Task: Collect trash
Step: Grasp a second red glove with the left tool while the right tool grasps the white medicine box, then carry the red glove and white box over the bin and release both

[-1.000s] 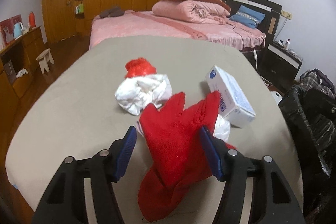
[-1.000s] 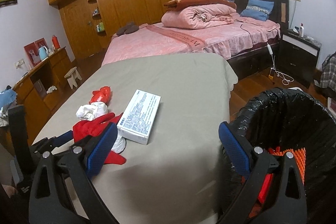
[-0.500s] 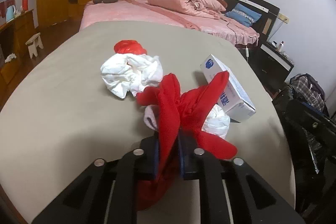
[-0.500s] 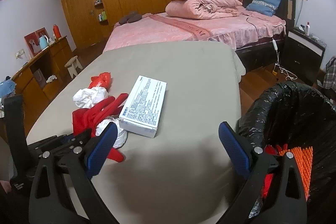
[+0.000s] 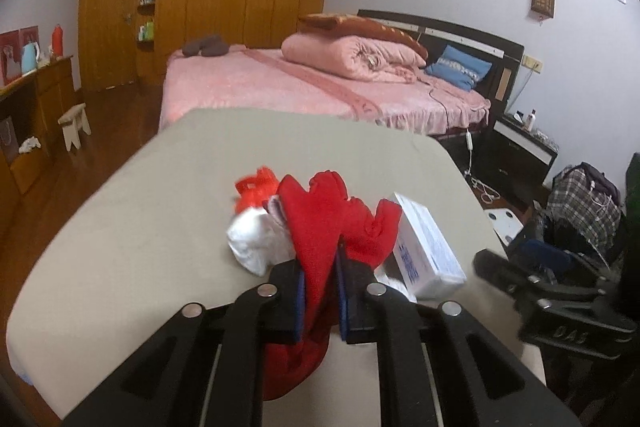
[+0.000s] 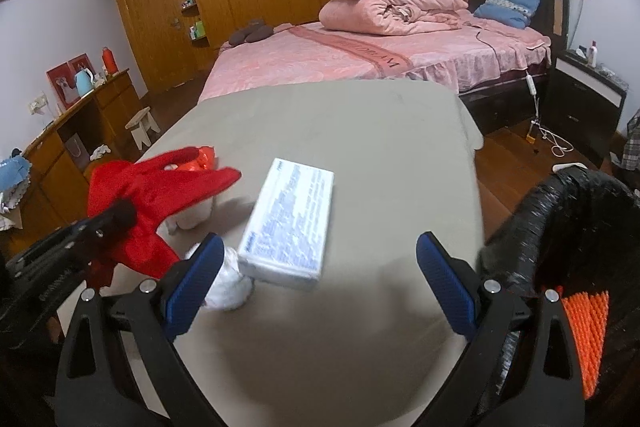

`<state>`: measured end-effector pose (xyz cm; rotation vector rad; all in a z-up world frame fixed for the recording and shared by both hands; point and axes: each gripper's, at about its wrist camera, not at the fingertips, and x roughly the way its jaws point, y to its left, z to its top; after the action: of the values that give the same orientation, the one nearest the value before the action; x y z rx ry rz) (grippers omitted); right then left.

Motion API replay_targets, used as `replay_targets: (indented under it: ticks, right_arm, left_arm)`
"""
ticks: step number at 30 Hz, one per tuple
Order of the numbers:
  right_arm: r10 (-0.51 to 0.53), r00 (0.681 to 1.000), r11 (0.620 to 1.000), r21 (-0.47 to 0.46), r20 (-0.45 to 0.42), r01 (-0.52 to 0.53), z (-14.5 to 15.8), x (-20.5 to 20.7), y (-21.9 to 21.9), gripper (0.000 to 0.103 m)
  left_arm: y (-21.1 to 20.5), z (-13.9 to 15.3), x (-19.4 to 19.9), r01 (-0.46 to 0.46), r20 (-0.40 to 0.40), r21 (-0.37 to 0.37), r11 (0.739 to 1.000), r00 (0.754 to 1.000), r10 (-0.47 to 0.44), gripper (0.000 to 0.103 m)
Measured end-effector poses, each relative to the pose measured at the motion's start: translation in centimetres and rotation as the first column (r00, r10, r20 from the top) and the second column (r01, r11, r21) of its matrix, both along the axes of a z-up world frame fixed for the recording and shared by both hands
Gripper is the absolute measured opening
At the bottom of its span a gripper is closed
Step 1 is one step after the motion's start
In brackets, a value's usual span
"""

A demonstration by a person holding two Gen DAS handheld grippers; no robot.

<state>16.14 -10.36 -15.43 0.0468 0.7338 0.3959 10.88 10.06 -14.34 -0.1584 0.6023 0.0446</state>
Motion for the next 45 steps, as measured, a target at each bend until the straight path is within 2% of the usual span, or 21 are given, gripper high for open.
replay_targets:
  ticks: [5, 17, 18, 20, 21, 23, 24, 28, 34, 45]
  right_arm:
    - [0.012, 1.0, 1.0, -0.004, -0.024, -0.012, -0.6, 1.4, 2.0, 0.094]
    - [-0.013, 0.993, 1.0, -0.022, -0.118, 0.011, -3.5, 4.2, 4.3, 0.093]
    - [-0.01, 0.992, 1.0, -0.024, -0.126, 0.007, -3.6, 4.4, 4.4, 0.091]
    - [0.007, 0.989, 1.0, -0.02, -0.147, -0.01, -3.8, 4.9, 4.7, 0.075]
    - [0.021, 0.986, 1.0, -0.012, -0.168, -0.023, -4.0, 5.1, 4.8, 0.072]
    - [0.045, 0.98, 0.999, 0.013, -0.194, -0.043, -4.2, 5.2, 4.7, 0.058]
    - [0.052, 0.978, 0.999, 0.021, -0.201, -0.049, -4.1, 5.2, 4.7, 0.058]
    - [0.066, 0.982, 0.997, 0.042, -0.177, -0.059, -2.8, 4.7, 4.1, 0.053]
    - [0.071, 0.991, 0.997, 0.035, -0.116, -0.067, -0.4, 3.7, 2.7, 0.053]
    - [0.005, 1.0, 0.999, 0.052, -0.019, -0.004, 4.4, 1.4, -1.9, 0.053]
  left_arm:
    - [0.9, 0.6, 0.2, -0.015, 0.022, 0.014, 1.0, 1.0, 0.015, 0.012]
    - [2.1, -1.1, 1.2, -0.036, -0.016, 0.018, 0.999, 0.999, 0.036, 0.012]
    - [2.2, -1.2, 1.2, -0.036, -0.017, 0.018, 0.999, 0.999, 0.036, 0.012]
    - [2.3, -1.3, 1.3, -0.035, -0.018, 0.018, 0.999, 0.999, 0.036, 0.012]
    - [2.3, -1.3, 1.4, -0.036, -0.019, 0.018, 0.999, 0.999, 0.036, 0.012]
    - [2.3, -1.4, 1.3, -0.035, -0.02, 0.016, 0.999, 0.999, 0.035, 0.012]
    - [2.3, -1.4, 1.3, -0.035, -0.019, 0.017, 0.999, 0.999, 0.035, 0.012]
    - [2.2, -1.2, 1.0, -0.032, -0.01, 0.015, 0.999, 0.999, 0.032, 0.012]
    - [1.5, 0.1, 0.7, -0.011, 0.022, 0.009, 1.0, 1.0, 0.011, 0.012]
    - [-1.8, 3.1, 0.0, 0.06, 0.074, -0.003, 0.998, 0.995, -0.06, 0.012]
